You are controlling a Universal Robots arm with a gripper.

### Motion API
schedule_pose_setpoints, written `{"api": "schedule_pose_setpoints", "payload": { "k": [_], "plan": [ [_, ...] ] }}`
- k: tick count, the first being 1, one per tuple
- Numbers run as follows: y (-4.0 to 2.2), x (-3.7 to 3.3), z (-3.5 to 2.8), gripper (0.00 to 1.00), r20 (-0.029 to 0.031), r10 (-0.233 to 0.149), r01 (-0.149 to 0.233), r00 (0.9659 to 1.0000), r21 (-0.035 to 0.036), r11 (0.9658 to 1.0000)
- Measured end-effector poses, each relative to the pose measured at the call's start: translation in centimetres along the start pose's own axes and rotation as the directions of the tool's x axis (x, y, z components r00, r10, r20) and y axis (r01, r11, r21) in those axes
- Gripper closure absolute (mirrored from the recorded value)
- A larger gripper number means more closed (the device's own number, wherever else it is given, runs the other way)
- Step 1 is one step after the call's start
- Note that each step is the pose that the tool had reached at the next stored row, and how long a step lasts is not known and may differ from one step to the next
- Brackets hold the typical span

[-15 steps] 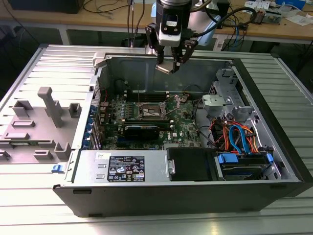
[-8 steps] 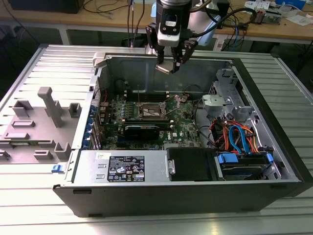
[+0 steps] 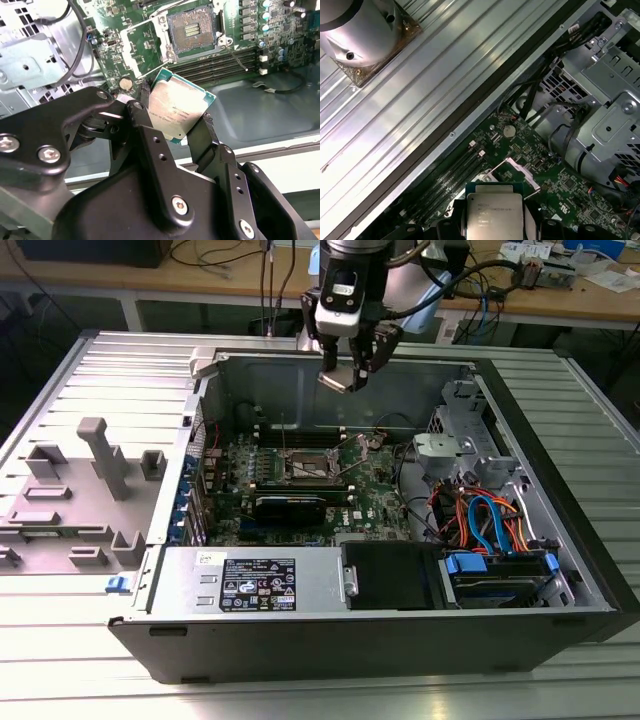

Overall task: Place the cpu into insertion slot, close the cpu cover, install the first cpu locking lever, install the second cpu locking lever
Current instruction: 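Place the cpu into insertion slot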

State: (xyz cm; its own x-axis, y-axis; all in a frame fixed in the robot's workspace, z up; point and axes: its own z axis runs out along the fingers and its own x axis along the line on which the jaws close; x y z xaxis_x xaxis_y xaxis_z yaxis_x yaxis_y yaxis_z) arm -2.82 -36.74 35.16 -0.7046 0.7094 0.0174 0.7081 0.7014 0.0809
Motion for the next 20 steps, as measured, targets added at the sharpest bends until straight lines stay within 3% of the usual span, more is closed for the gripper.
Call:
{"api": "schedule_pose_setpoints", "payload": {
  "k": [4,8,11,13,14,20],
  "plan": [
    [-0.05,-0.05,0.10,0.46,0.0045,0.066,-0.066,0.9978,-0.0003,0.9978],
    [-0.06,-0.05,0.20,0.46,0.0090,0.127,-0.127,0.9919,-0.0016,0.9919],
    [-0.06,-0.05,0.30,0.46,0.0130,0.179,-0.179,0.9837,-0.0031,0.9838],
    [-0.07,-0.05,0.38,0.46,0.0158,0.219,-0.219,0.9756,-0.0039,0.9758],
    [-0.11,-0.08,0.40,0.46,0.0163,0.226,-0.226,0.9741,-0.0042,0.9742],
    [-0.39,-0.36,0.56,0.46,0.0169,0.233,-0.233,0.9723,-0.0045,0.9724]
  ]
}}
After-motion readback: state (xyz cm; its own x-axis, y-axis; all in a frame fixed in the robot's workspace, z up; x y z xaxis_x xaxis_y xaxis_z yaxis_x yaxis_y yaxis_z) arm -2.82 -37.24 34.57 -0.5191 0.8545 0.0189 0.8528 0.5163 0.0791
